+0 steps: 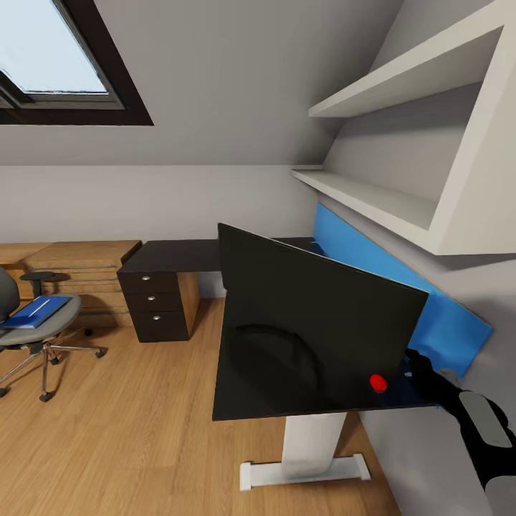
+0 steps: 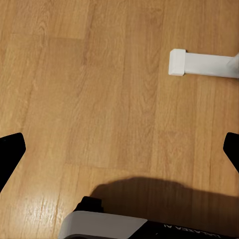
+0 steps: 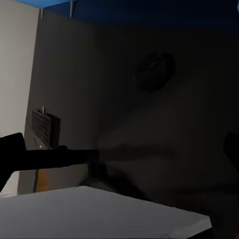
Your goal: In the bedroom, organize the workspace by keeping the computer under the desk, ensuring the monitor is on the desk, placing the keyboard on the desk next to the monitor, placing the mouse on the desk next to the keyboard, moving the folder from the swivel chair onto the desk next to the mouse, stacking the notebook on top of the folder with the pen on top of the notebook, and positioning the swivel chair next to the desk.
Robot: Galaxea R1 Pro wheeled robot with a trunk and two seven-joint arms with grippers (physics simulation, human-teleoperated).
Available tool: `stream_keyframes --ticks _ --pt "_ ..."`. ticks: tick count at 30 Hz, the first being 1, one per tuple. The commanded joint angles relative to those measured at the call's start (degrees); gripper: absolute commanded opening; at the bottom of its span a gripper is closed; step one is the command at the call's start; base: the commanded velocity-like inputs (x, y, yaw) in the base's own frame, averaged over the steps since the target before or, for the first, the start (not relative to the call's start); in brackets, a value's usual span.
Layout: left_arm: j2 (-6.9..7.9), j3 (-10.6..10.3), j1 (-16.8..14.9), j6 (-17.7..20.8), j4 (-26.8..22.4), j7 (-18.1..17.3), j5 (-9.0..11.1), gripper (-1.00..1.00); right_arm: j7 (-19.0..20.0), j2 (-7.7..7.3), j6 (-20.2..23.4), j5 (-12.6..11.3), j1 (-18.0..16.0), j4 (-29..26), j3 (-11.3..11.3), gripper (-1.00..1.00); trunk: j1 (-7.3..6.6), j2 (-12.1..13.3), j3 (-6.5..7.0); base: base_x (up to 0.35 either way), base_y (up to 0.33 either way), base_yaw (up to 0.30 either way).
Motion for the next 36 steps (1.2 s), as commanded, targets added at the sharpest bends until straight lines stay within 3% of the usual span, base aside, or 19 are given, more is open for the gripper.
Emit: stream_keyframes --ticks 1,17,21,26,36 --pt "0.06 -0.5 -0.1 -0.3 0.0 0.4 0.6 1.00 -0.5 -0.02 0.2 -0.6 0.0 -0.1 0.8 1.00 0.01 -0.1 -0.08 0.000 0.000 0.000" --pt "0.06 -0.5 -0.1 -0.3 0.0 0.4 0.6 1.00 -0.5 -0.05 0.2 -0.4 0.0 -0.1 1.8 1.00 0.01 -0.1 -0.08 -0.002 0.000 0.000" --pt "0.06 -0.5 -0.1 -0.2 0.0 0.4 0.6 1.00 -0.5 -0.01 0.2 0.8 0.0 -0.2 2.0 1.00 0.01 -0.1 -0.08 -0.136 0.099 0.000" --pt "0.06 -0.5 0.0 -0.3 0.0 0.4 0.6 1.00 -0.4 0.10 0.2 2.8 0.0 -0.3 6.4 1.00 0.01 -0.1 -0.08 -0.043 0.033 0.000" --pt "0.06 -0.5 0.0 -0.2 0.0 0.4 0.6 1.00 -0.4 0.21 0.1 3.0 0.0 -0.4 10.2 1.00 0.01 -0.1 -0.08 -0.002 0.002 0.000"
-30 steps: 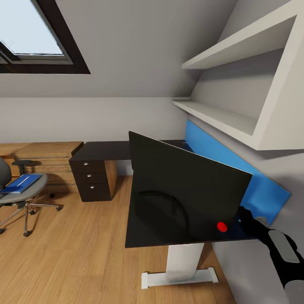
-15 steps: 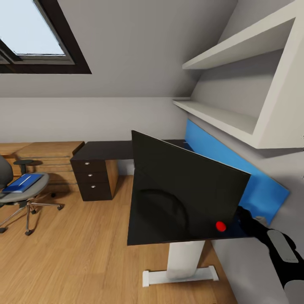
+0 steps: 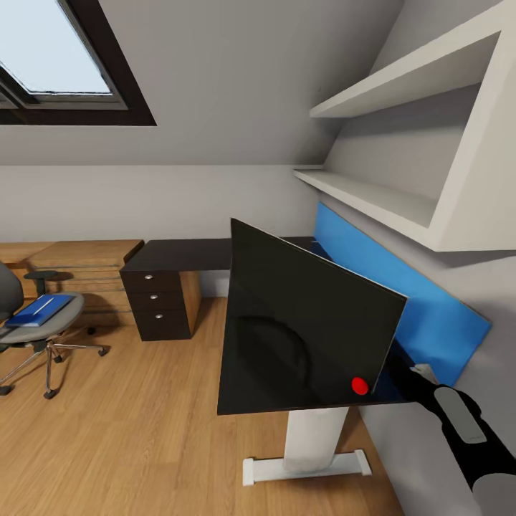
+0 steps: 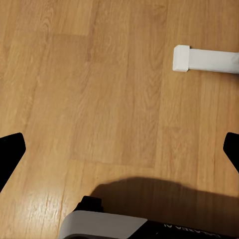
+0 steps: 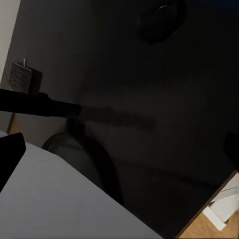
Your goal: In the bedroom, organize the workspace by keeping the computer under the desk, ensuring the monitor is on the desk, placing the keyboard on the desk next to the monitor, placing the mouse on the desk next to the keyboard, moving the folder from the swivel chair onto the desk next to the mouse, stacking the notebook on top of the folder with the pen on top of the notebook, and positioning the swivel chair next to the desk.
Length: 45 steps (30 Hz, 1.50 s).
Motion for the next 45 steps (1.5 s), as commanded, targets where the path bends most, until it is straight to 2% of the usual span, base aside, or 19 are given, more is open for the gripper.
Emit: stream_keyframes --ticks 1,8,13,24,35,38,41,43,45 --pt "0.06 -0.5 0.0 -0.3 0.0 0.4 0.6 1.00 -0.5 0.00 0.2 -0.6 0.0 -0.1 0.1 1.00 0.01 -0.1 -0.08 0.000 0.000 0.000" --pt "0.06 -0.5 -0.1 -0.3 0.0 0.4 0.6 1.00 -0.5 0.09 0.2 -0.5 0.0 -0.1 0.7 1.00 0.01 -0.1 -0.08 0.000 0.000 0.000" --pt "0.06 -0.5 -0.1 -0.3 0.0 0.4 0.6 1.00 -0.5 0.09 0.2 -0.4 0.0 -0.1 3.0 1.00 0.01 -0.1 -0.08 0.000 0.000 0.000" --pt "0.06 -0.5 -0.1 -0.3 0.0 0.4 0.6 1.00 -0.5 0.18 0.2 -0.3 0.0 -0.1 4.7 1.00 0.01 -0.1 -0.08 0.000 0.000 0.000" --pt "-0.02 -0.6 -0.1 -0.3 0.0 0.4 0.5 1.00 -0.5 0.23 -0.3 -0.3 0.0 -0.1 4.9 1.00 0.01 -0.1 -0.08 -0.057 -0.002 0.000" --pt "-0.03 -0.6 -0.1 -0.3 0.0 0.4 0.5 1.00 -0.5 0.26 -2.1 -0.3 0.0 -0.2 4.9 1.00 0.01 -0.1 -0.08 0.105 -0.086 0.000" --pt "-0.03 -0.6 -0.1 -0.3 0.0 0.4 0.5 1.00 -0.5 0.26 -5.9 -0.3 0.0 -0.2 4.8 1.00 0.01 -0.1 -0.08 0.204 -0.147 0.000" --pt "-0.03 -0.5 -0.1 -0.3 0.0 0.3 0.5 1.00 -0.1 0.27 -10.6 -0.4 0.0 -0.1 4.6 1.00 0.01 -0.1 -0.08 0.135 -0.104 0.000" --pt "-0.03 -0.5 -0.1 -0.3 0.0 0.3 0.5 1.00 0.5 0.27 -11.6 -0.4 0.0 -0.1 4.6 1.00 0.01 -0.1 -0.08 0.076 -0.058 0.000"
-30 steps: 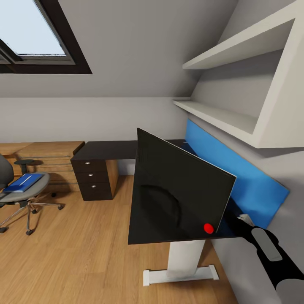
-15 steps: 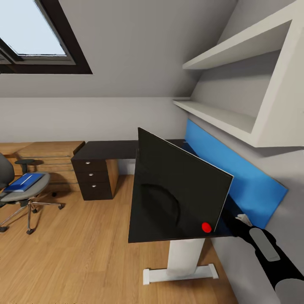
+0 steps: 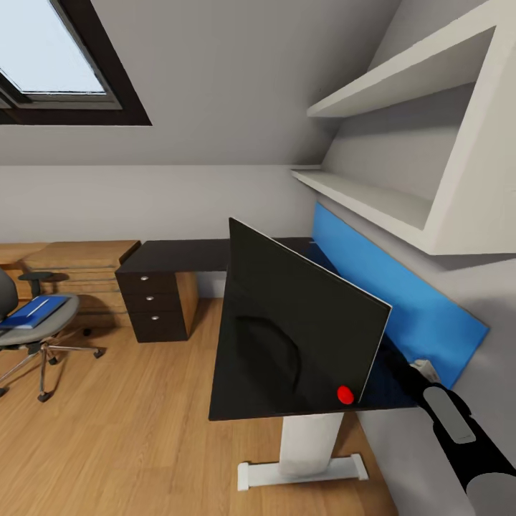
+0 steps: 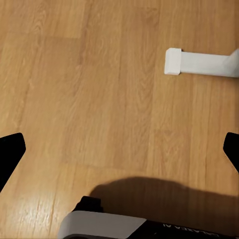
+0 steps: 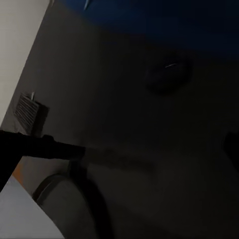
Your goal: In the bedroom, organize the workspace by keeping the computer under the desk, ensuring the monitor is on the desk, placing the keyboard on the desk next to the monitor, placing the mouse on the desk next to the keyboard, moving the folder from the swivel chair onto the desk next to the mouse, stacking the notebook on top of the folder with the pen on top of the notebook, and positioning the swivel chair next to the desk.
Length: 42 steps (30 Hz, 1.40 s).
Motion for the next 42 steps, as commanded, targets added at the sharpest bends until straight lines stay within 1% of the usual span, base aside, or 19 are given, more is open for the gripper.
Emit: stream_keyframes --ticks 1,3,4,17,21,27,36,41,42 --pt "0.05 -0.5 0.0 -0.3 0.0 0.4 0.6 1.00 0.1 0.00 -0.1 -0.5 0.0 -0.1 -0.1 1.00 0.01 -0.1 -0.08 0.054 -0.041 0.000" --pt "0.01 -0.5 -0.1 -0.3 0.0 0.4 0.6 1.00 1.7 0.00 -0.9 -0.5 0.0 -0.2 -0.1 1.00 0.01 -0.1 -0.08 0.031 -0.024 0.000" --pt "-0.02 -0.5 -0.1 -0.3 0.0 0.3 0.5 1.00 3.2 -0.02 -1.4 -0.4 0.0 -0.2 -0.1 1.00 0.01 -0.1 -0.08 0.011 -0.009 0.000" --pt "0.01 -0.4 -0.1 -0.4 0.0 0.3 0.6 1.00 6.1 0.03 -1.5 -0.4 0.0 -0.8 0.5 1.00 0.01 -0.1 -0.08 0.002 -0.002 0.000" --pt "0.04 -0.4 -0.1 -0.4 0.0 0.4 0.6 1.00 6.4 0.14 -1.5 -0.4 0.0 -2.5 1.8 1.00 0.01 -0.1 -0.08 0.000 0.000 0.000" --pt "0.05 -0.4 -0.1 -0.4 0.0 0.4 0.6 1.00 6.5 0.17 -1.5 -0.4 0.1 -3.5 3.9 1.00 0.01 -0.1 -0.08 0.000 0.000 0.000" --pt "0.05 -0.5 -0.1 -0.4 0.0 0.5 0.6 1.00 6.7 0.18 -1.5 -0.4 0.1 -3.5 4.3 1.00 0.01 -0.1 -0.08 -0.001 0.000 0.086" --pt "0.05 -0.5 -0.1 -0.3 0.0 0.5 0.6 1.00 6.7 0.18 -1.6 -0.3 0.1 -3.5 4.5 1.00 0.01 -0.1 -0.08 -0.184 0.000 0.145" --pt "0.05 -0.5 -0.1 -0.3 0.0 0.5 0.6 1.00 6.7 0.18 -1.6 0.2 0.1 -3.5 5.8 1.00 0.01 -0.1 -0.08 -0.132 0.000 0.145"
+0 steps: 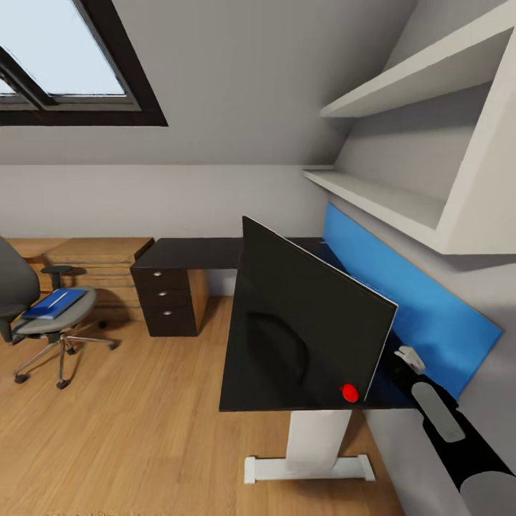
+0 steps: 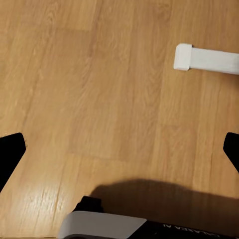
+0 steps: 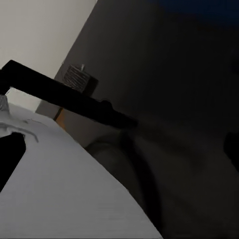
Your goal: In the bedroom, organize the workspace by keeping the computer under the desk, ensuring the monitor is on the desk, placing the keyboard on the desk next to the monitor, placing the mouse on the desk next to the keyboard, moving the folder from the swivel chair onto the desk next to the mouse, stacking the notebook on top of the folder with the pen on top of the notebook, and positioning the swivel chair next to the desk.
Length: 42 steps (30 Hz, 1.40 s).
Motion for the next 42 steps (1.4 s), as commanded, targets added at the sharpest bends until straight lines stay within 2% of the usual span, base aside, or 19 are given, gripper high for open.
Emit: stream_keyframes --ticks 1,2,4,10,22,24,30,42 --pt "0.08 -0.5 -0.1 -0.3 0.0 0.4 0.6 1.00 0.0 -0.06 0.0 0.1 0.0 0.0 1.3 1.00 -0.01 -0.1 -0.08 -0.085 0.000 0.145" --pt "0.11 -0.5 0.0 -0.3 0.0 0.4 0.6 1.00 -0.1 -0.06 -0.1 0.7 0.0 0.0 2.7 1.00 -0.01 -0.1 -0.08 -0.043 0.000 0.144" --pt "0.11 -0.5 0.0 -0.3 0.0 0.4 0.7 1.00 -0.1 -0.06 -0.1 1.2 0.0 0.0 3.5 1.00 -0.01 -0.1 -0.08 -0.028 0.000 0.144" --pt "0.12 -0.5 0.0 -0.3 0.0 0.4 0.7 1.00 -0.1 -0.06 -0.2 2.7 0.0 0.0 4.4 1.00 -0.01 -0.1 -0.08 -0.008 0.000 0.156" --pt "0.14 -0.5 -0.1 -0.3 0.0 0.4 0.7 1.00 -0.2 0.04 -0.2 3.0 0.0 -0.1 4.6 1.00 -0.01 -0.1 -0.08 0.000 0.000 0.216" --pt "0.14 -0.5 -0.1 -0.3 0.0 0.4 0.7 1.00 -0.2 0.10 -0.2 3.2 0.0 -0.1 5.4 1.00 -0.01 -0.1 -0.08 0.000 0.000 0.255" --pt "0.11 -0.5 0.0 -0.3 0.0 0.4 0.7 1.00 -0.1 0.11 -0.2 3.3 0.0 0.0 5.7 1.00 -0.01 -0.1 -0.08 -0.092 0.000 0.183" --pt "0.07 -0.5 -0.1 -0.3 0.0 0.4 0.6 1.00 2.0 0.03 -0.3 3.4 0.0 0.0 5.3 1.00 -0.01 -0.1 -0.08 -0.093 -0.024 0.023"
